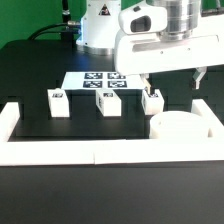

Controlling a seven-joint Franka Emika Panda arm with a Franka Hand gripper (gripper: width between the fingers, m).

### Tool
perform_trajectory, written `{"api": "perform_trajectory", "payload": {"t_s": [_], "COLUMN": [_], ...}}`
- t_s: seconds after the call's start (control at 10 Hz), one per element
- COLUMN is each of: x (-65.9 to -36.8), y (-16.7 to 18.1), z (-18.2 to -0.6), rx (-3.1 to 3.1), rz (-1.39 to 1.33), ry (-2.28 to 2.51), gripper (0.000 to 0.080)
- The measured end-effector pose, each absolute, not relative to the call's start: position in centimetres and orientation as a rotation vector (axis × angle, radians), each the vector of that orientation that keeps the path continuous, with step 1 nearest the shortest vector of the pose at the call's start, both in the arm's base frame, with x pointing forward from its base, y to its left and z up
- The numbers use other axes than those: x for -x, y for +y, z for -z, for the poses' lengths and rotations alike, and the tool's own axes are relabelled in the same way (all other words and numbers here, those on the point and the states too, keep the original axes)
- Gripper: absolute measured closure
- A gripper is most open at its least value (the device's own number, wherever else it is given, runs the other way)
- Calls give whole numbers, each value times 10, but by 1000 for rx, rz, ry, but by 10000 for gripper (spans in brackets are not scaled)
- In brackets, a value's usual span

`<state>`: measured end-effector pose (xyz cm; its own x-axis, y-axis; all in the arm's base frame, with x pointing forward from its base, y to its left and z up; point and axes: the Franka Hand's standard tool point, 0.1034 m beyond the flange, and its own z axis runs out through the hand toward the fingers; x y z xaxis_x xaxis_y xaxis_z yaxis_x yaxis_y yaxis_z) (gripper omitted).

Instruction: Assemble stool

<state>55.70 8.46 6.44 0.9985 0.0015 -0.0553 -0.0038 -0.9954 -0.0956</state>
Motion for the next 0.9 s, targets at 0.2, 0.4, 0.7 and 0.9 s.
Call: {"api": "perform_trajectory", "payload": {"t_s": [0.2, 0.4, 0.7, 0.9], "x": [-540, -533, -530, -527], "y": [76, 66, 66, 66], "z": [-56, -56, -52, -50], "rx": [3048, 3047, 2974, 2925], "rz": [-264, -396, -697, -873], "ry": [3, 14, 37, 28], "gripper": [151, 151, 151, 151]}}
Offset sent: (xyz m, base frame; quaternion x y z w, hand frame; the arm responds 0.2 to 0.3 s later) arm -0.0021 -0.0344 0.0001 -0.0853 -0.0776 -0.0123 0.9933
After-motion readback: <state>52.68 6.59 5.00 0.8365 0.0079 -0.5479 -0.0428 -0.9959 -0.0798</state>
